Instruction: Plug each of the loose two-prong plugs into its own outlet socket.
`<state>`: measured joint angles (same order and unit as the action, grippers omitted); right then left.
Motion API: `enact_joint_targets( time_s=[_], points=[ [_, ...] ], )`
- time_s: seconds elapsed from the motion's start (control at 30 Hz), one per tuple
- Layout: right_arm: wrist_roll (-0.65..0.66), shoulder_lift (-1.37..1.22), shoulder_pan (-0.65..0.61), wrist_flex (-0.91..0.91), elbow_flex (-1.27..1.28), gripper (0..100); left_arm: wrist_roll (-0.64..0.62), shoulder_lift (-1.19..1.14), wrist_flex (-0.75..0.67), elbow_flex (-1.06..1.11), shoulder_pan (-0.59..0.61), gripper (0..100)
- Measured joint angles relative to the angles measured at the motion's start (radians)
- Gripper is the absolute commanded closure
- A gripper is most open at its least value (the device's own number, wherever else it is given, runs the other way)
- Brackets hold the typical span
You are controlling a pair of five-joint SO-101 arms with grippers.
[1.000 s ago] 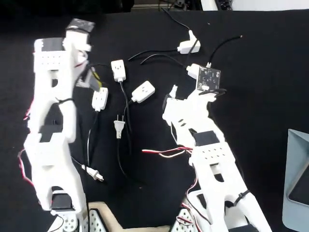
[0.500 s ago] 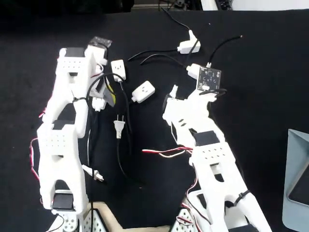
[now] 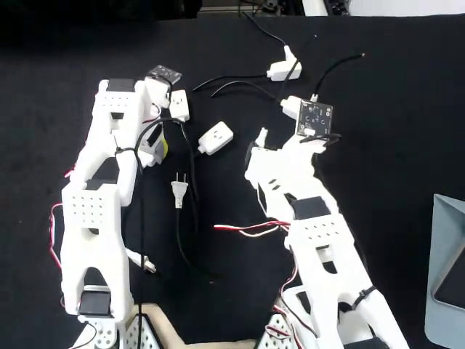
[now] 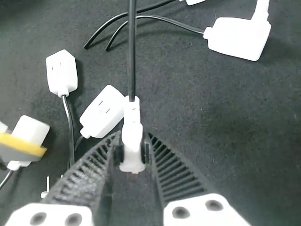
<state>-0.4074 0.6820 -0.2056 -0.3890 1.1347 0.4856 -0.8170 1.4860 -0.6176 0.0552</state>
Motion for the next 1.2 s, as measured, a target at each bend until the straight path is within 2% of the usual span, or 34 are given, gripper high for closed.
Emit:
enact_joint_targets(
  time_s=[0.2,0.4,0.5,0.67,0.83,1.2],
  points=[
    [0.0,0.0,0.0,0.0,0.0,98.7,0.132,0.034,0.083,0.034,0.015,90],
    [0.0,0.0,0.0,0.0,0.0,98.7,0.238,0.158,0.091,0.215,0.06,89],
    [0.0,0.0,0.0,0.0,0.0,98.7,0.264,0.264,0.037,0.361,0.068,89],
    [0.0,0.0,0.0,0.0,0.0,98.6,0.301,0.466,-0.17,0.694,0.069,78],
    [0.0,0.0,0.0,0.0,0.0,98.6,0.295,0.632,-0.382,0.982,0.092,72],
    [0.18,0.0,-0.127,0.0,0.0,98.7,0.126,0.947,-0.41,1.039,0.178,72]
  ],
)
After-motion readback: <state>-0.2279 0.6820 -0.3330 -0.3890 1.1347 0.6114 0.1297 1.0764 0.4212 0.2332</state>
